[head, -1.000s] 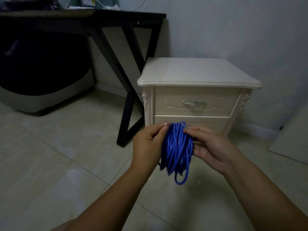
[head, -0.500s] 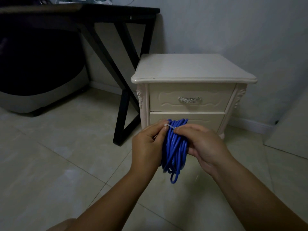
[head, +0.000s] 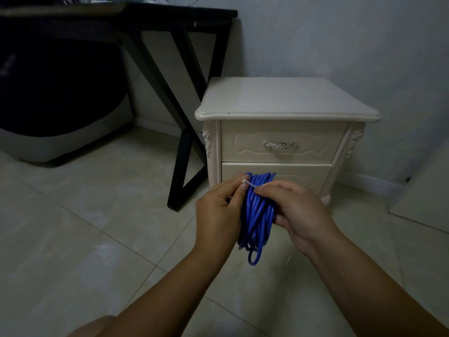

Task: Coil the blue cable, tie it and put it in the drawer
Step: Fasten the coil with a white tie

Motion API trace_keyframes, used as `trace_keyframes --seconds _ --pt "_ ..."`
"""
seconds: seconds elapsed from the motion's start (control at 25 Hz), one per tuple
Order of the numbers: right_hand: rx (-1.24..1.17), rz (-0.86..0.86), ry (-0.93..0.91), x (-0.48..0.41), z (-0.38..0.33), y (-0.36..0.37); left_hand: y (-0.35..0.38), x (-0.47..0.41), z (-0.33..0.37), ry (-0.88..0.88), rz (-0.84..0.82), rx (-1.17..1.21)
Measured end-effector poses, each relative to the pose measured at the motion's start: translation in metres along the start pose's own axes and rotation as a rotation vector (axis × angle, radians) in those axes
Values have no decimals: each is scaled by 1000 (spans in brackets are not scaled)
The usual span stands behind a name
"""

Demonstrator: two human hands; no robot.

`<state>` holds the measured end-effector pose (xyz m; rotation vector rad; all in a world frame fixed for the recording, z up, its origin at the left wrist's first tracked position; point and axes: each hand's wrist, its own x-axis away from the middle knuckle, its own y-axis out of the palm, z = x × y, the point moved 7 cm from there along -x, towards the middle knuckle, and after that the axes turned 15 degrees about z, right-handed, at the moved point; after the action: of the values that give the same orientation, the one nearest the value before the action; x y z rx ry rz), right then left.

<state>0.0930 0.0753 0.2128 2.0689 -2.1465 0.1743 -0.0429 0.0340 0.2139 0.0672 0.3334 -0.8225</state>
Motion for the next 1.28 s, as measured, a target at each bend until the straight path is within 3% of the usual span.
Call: trace_keyframes --seconds 0.64,0.92,1.12,1.28 --pt "-20 15 -20 0 1 0 4 8 6 79 -51 -18" --pt "-66 57 -13 10 -2 3 9 21 10 246 -73 -192" --pt "-77 131 -74 22 -2 11 7 18 12 209 12 -131" --pt "-118 144 10 21 2 13 3 11 1 132 29 -140"
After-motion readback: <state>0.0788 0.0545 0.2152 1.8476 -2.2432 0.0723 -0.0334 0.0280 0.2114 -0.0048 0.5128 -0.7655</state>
